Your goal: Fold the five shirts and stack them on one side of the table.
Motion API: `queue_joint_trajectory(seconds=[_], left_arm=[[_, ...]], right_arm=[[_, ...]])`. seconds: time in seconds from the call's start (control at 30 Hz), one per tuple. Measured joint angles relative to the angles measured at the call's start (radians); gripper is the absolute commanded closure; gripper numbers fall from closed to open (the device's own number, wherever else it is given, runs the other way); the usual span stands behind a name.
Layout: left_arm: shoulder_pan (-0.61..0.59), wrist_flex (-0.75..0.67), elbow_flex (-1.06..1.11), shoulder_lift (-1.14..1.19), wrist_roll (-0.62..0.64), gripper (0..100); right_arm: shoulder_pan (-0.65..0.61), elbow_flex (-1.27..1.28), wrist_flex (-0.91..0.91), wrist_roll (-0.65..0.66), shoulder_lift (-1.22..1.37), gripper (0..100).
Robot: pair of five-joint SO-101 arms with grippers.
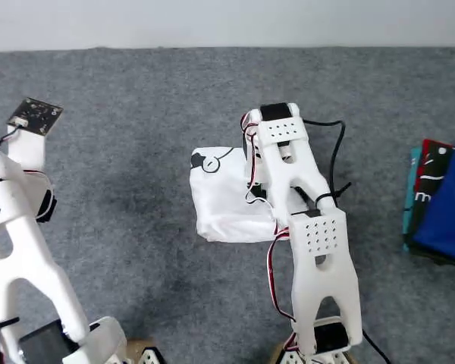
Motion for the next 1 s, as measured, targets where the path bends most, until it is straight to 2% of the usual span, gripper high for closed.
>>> queue_joint_trajectory(seconds=[0.03,0.1,0.33,0.43,0.73,0.93,1.0], left_arm=[[0.000,0.000,0.000,0.000,0.000,99],[0.000,0.000,0.000,0.000,0.000,99],[0.000,0.000,0.000,0.000,0.000,99],[0.000,0.000,0.000,0.000,0.000,99],[0.000,0.000,0.000,0.000,0.000,99],[0.000,0.000,0.000,0.000,0.000,99],[0.000,0.000,0.000,0.000,0.000,99]], right_arm=[[0.000,0.000,0.000,0.031,0.000,99.8],[0.000,0.000,0.000,0.086,0.000,96.7],[0.040,0.000,0.003,0.209,-0.008,98.9],[0.060,0.023,0.003,0.330,-0.035,98.9],[0.175,0.201,0.003,0.947,-0.261,98.9],[0.233,0.215,0.003,1.387,-0.393,98.9],[0.232,0.215,0.003,1.493,-0.414,98.9]])
